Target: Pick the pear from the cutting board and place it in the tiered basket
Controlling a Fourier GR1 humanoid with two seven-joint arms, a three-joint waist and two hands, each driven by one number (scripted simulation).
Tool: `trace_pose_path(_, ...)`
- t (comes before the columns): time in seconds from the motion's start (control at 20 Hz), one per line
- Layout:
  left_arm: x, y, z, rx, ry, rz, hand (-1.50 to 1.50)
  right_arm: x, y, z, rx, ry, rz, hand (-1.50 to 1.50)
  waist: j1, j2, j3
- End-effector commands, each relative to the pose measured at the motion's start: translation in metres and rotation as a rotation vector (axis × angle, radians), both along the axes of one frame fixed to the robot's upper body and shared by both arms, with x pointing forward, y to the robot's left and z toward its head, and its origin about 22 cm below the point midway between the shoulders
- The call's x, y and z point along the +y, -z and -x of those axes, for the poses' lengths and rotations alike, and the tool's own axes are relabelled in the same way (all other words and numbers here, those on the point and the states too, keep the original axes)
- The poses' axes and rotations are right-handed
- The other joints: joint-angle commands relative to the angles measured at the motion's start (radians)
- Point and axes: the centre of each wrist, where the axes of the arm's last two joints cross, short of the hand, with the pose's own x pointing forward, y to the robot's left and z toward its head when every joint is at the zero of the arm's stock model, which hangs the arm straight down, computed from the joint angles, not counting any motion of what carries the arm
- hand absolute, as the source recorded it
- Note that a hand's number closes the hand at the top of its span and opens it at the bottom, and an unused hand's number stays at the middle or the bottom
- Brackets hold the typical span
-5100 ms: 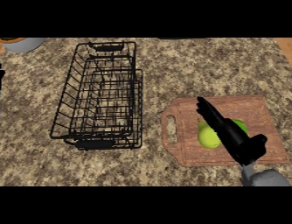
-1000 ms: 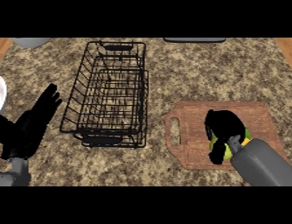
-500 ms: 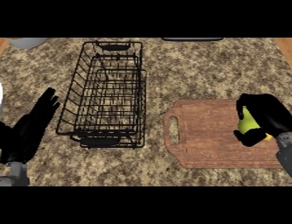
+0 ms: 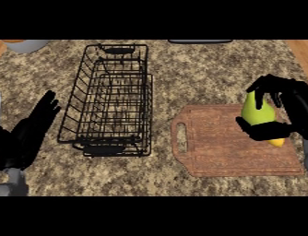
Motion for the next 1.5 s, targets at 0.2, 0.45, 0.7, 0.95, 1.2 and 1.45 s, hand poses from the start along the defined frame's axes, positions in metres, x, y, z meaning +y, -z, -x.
trace_pose_path(0.2,-0.007,-0.003,0.003,0.002,-0.001,-0.003,0.0,0.032,-0.079,0.046,-0.017,-0.136,-0.095,1.5,0.012,0.001,-0.001)
trace_pose_path(0.45,-0.011,-0.006,-0.01,0.002,0.028,0.012,0.0,0.098,-0.105,0.03,0.004,-0.184,-0.097,1.5,0.029,0.005,-0.002)
trace_pose_path(0.7,-0.019,0.015,-0.002,-0.004,0.031,0.004,0.0,0.149,-0.125,0.046,0.017,-0.202,-0.09,1.5,0.027,0.004,-0.002)
trace_pose_path(0.95,0.008,0.004,0.0,0.001,0.02,-0.006,0.0,0.216,-0.105,0.037,0.052,-0.185,-0.095,1.5,0.033,0.005,-0.001)
trace_pose_path(1.2,-0.019,0.012,-0.008,-0.02,0.024,-0.028,0.0,0.25,-0.126,0.037,0.088,-0.184,-0.088,1.5,0.025,0.005,-0.001)
trace_pose_path(1.45,-0.004,0.011,-0.003,0.009,0.019,-0.001,0.0,0.264,-0.109,0.007,0.153,-0.138,-0.068,1.5,0.031,0.007,-0.001)
